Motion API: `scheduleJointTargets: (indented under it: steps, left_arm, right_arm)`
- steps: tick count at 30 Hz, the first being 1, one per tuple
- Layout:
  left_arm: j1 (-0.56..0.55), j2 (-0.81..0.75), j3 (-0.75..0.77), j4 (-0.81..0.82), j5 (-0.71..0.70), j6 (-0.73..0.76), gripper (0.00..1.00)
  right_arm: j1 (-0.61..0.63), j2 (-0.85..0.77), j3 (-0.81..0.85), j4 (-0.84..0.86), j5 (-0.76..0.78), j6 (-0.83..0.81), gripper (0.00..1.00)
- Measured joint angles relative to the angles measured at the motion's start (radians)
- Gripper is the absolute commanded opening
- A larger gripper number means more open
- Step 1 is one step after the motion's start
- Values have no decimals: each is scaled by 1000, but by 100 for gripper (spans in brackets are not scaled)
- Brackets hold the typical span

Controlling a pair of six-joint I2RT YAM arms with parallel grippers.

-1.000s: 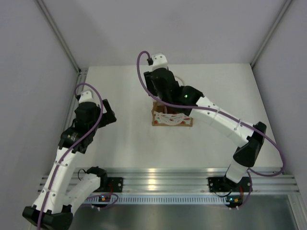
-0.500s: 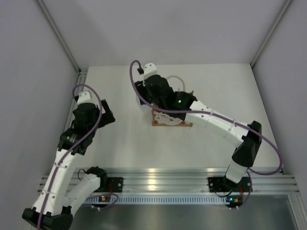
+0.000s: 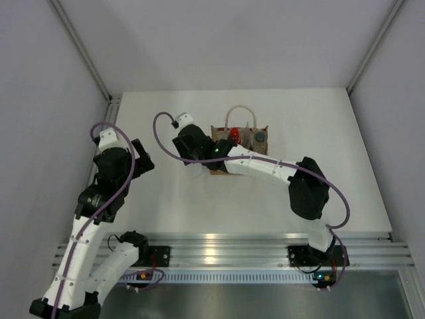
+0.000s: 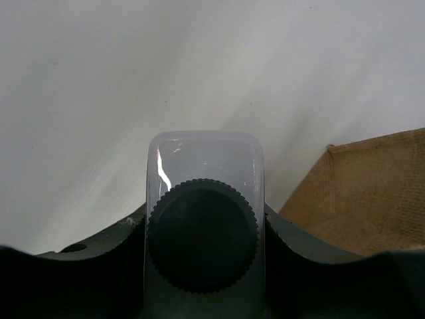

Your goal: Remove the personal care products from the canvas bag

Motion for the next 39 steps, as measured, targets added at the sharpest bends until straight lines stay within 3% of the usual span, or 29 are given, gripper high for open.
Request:
scheduleJointTargets:
  steps: [12,21,22,27,39]
  left_arm:
    - [0,-3,0,0,-14,-1,98]
    - [0,-4,-1,0,-17,-1,98]
    - [0,-4,-2,0,-17,-1,98]
    - [0,-4,-2,0,-17,-1,98]
    - [0,-4,-2,0,-17,-1,98]
  right_arm:
    - [13,87,-13,112,-64,0,0]
    - [14,107,-27,154,-71,-5,31]
    - [14,107,-29,159,-72,-7,44]
    - [14,107,-38,192,-77,-10,66]
    - [14,29,-47,218,-77,-29,76]
